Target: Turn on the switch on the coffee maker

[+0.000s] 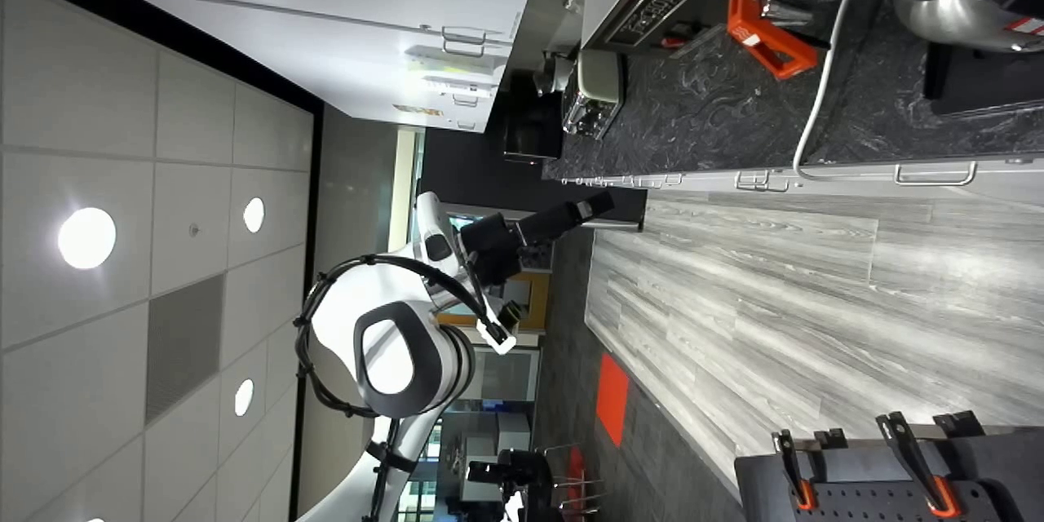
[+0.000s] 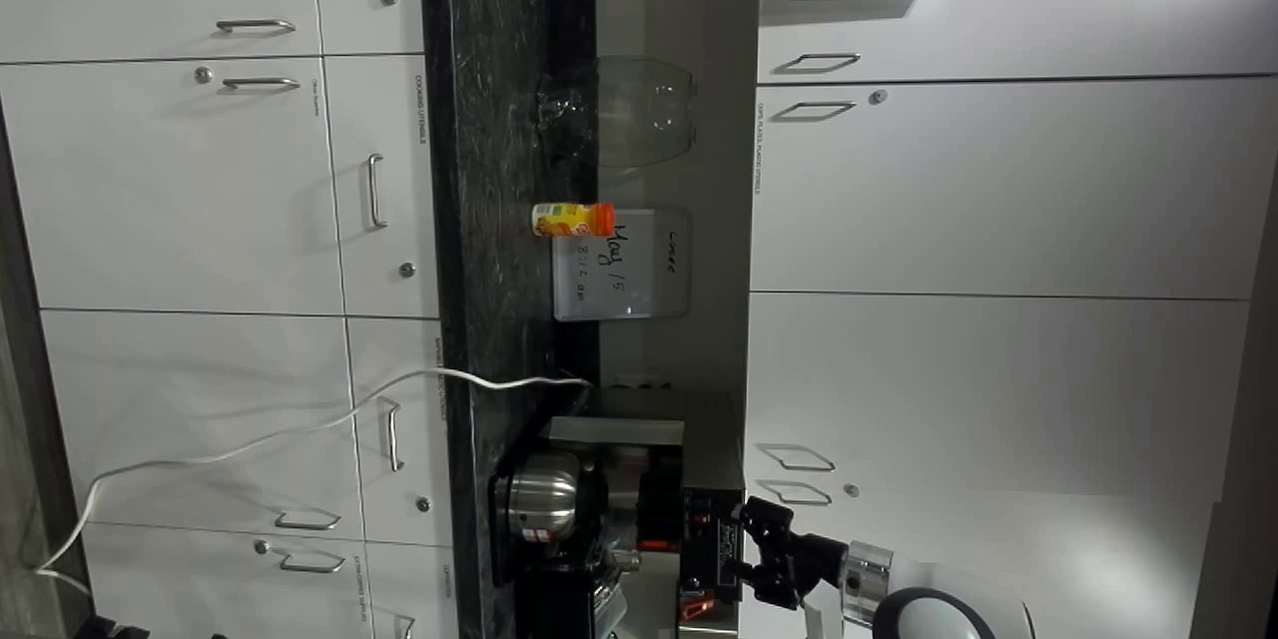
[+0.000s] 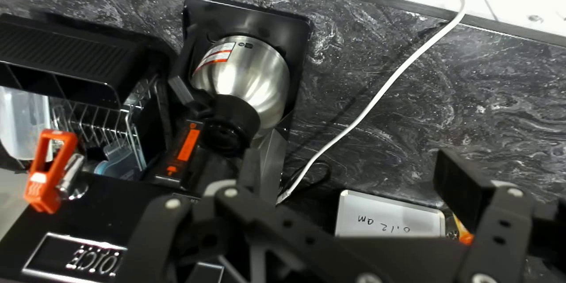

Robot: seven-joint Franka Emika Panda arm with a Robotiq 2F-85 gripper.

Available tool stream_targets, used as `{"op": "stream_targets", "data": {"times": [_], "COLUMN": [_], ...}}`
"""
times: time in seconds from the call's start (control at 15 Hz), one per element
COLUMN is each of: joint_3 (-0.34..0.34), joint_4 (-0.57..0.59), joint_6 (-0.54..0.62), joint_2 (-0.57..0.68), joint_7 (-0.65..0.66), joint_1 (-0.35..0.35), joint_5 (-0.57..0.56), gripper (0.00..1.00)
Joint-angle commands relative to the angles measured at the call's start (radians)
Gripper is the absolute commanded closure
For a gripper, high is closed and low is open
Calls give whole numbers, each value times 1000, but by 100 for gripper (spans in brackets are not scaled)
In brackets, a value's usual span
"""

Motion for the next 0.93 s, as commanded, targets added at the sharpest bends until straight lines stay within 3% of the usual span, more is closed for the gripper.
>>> {"op": "stream_targets", "data": {"times": [0.0,0.2,0.27,0.33,0.87], "joint_3": [-6,11,19,31,38], "joint_4": [2,-12,-13,-14,-7], "joint_6": [-3,18,23,35,102], "joint_2": [0,-8,-5,-4,15], "joint_7": [2,15,26,45,99], "joint_1": [8,10,12,3,-25], "joint_5": [-4,-19,-19,-33,-94], "gripper": [0,0,25,26,88]}}
